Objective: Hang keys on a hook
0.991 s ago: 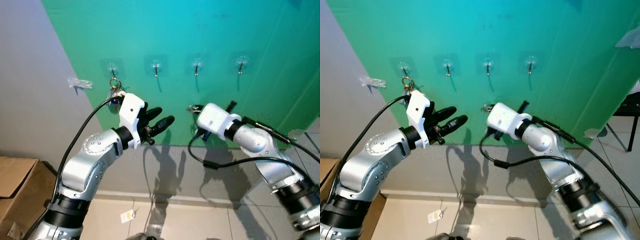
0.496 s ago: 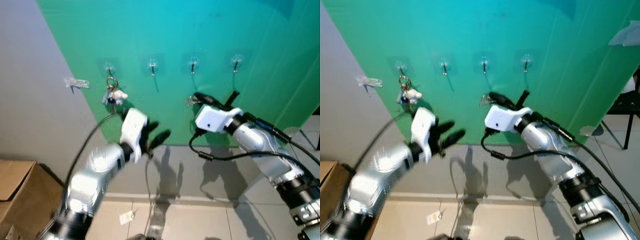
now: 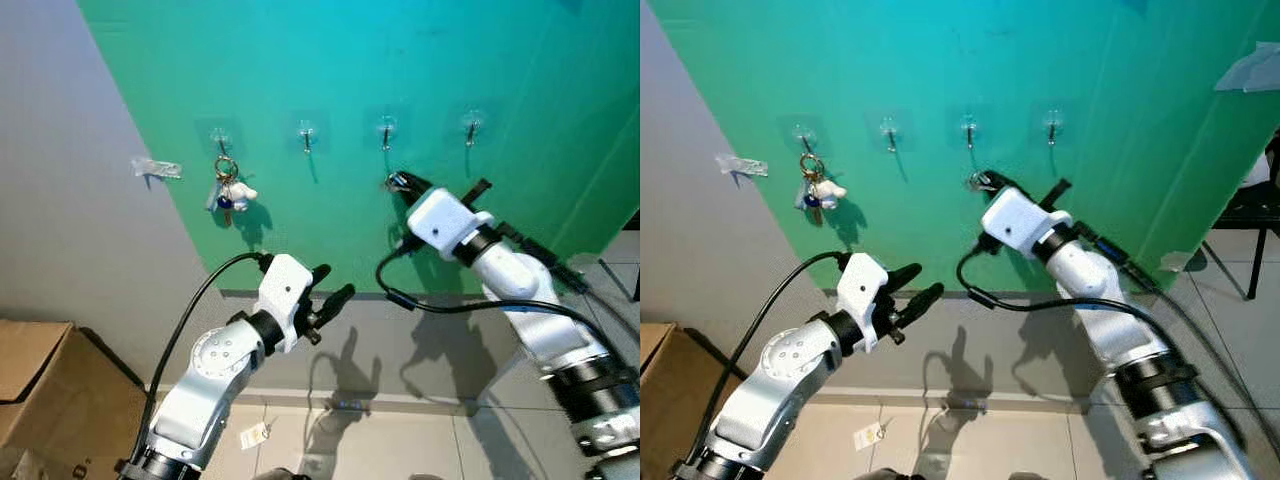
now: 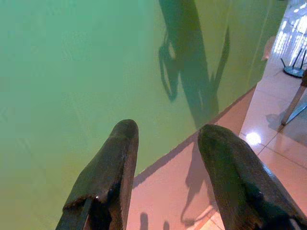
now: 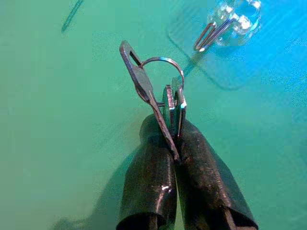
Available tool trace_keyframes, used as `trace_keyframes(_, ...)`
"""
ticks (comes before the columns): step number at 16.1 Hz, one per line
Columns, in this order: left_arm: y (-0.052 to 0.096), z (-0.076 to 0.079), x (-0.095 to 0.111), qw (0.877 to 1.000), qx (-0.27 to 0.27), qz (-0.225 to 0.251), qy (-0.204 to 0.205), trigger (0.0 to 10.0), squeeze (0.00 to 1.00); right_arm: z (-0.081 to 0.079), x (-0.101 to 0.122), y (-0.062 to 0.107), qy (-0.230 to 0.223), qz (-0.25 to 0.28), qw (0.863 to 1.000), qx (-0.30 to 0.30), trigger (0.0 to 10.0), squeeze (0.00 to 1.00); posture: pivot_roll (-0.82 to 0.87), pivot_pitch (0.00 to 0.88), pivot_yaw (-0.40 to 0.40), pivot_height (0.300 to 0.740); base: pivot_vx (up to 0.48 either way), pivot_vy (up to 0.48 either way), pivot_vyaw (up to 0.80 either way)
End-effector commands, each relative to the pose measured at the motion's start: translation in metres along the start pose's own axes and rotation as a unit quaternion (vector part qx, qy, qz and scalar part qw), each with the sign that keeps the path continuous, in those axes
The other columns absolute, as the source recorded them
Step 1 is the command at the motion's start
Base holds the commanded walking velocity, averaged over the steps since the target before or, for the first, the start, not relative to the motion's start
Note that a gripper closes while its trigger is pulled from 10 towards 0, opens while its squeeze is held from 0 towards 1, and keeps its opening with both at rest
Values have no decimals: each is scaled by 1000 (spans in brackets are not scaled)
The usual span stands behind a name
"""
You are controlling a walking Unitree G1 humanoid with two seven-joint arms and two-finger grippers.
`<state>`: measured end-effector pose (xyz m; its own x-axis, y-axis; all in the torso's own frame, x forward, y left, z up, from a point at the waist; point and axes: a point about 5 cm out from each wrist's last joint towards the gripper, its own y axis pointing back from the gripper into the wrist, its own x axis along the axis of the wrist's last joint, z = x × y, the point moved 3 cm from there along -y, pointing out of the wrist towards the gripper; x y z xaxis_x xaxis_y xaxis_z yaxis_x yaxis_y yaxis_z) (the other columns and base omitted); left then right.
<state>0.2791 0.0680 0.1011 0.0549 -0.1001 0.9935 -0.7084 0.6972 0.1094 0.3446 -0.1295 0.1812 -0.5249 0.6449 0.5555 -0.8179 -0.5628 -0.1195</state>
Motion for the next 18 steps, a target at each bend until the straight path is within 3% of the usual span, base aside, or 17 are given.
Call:
trace_keyframes(1, 0, -5, 0, 1000, 8, 1, -6, 10000, 0, -1, 16, -1, 121, 49, 991, 24, 0, 0, -166, 11, 128, 740, 0, 0, 0)
trace_keyframes(2, -1, -5, 0, 1000, 9, 2, -7, 10000, 0, -1, 20, -1, 123, 58, 990, 22, 0, 0, -166, 11, 128, 740, 0, 0, 0)
trace_keyframes(3, -2, -5, 1, 1000, 8, 3, -8, 10000, 0, -1, 23, -2, 92, 59, 994, 17, 0, 0, -172, 11, 129, 740, 0, 0, 0)
trace_keyframes(4, -3, -5, 2, 1000, 6, 4, -7, 10000, 0, -1, 24, -3, -15, 46, 999, 2, 0, 0, -170, 11, 128, 740, 0, 0, 0)
trace_keyframes(5, -4, -4, 2, 1000, 3, 4, -6, 10000, 0, -10, 24, -4, -131, 32, 991, 14, 0, 0, -169, 11, 128, 740, 0, 0, 0)
trace_keyframes(6, -4, -4, 2, 1000, 0, 2, -5, 10000, 0, -24, 27, -5, -213, 23, 976, 48, 0, 0, -170, 11, 129, 740, 0, 0, 0)
trace_keyframes(8, -4, -3, 1, 1000, -12, -5, 1, 10000, 0, -44, 40, -7, -331, 23, 939, 93, 0, 0, -163, 10, 127, 740, 0, 0, 0)
trace_keyframes(9, -4, -2, 1, 1000, -18, -8, 2, 10000, 0, -46, 45, -9, -352, 27, 930, 102, 0, 0, -160, 10, 126, 740, 0, 0, 0)
trace_keyframes(10, -4, -5, 2, 1000, -12, -7, 7, 10000, 0, -48, 54, -12, -400, 33, 908, 120, 0, 0, -158, 11, 127, 740, 0, 0, 0)
trace_keyframes(12, -5, -5, 1, 1000, -11, -13, 0, 10000, 0, -48, 60, -16, -425, 34, 896, 128, 0, 0, -156, 10, 125, 740, 0, 0, 0)
trace_keyframes(16, -14, 10, 1, 998, -51, -14, -44, 10000, 0, -42, 77, -41, -500, 41, 857, 121, 0, 0, -155, 11, 121, 740, 0, 0, 0)
trace_keyframes(18, -8, 9, 1, 998, -51, 3, -44, 10000, 0, -41, 83, -49, -504, 45, 854, 124, 0, 0, -156, 8, 125, 740, 0, 0, 0)
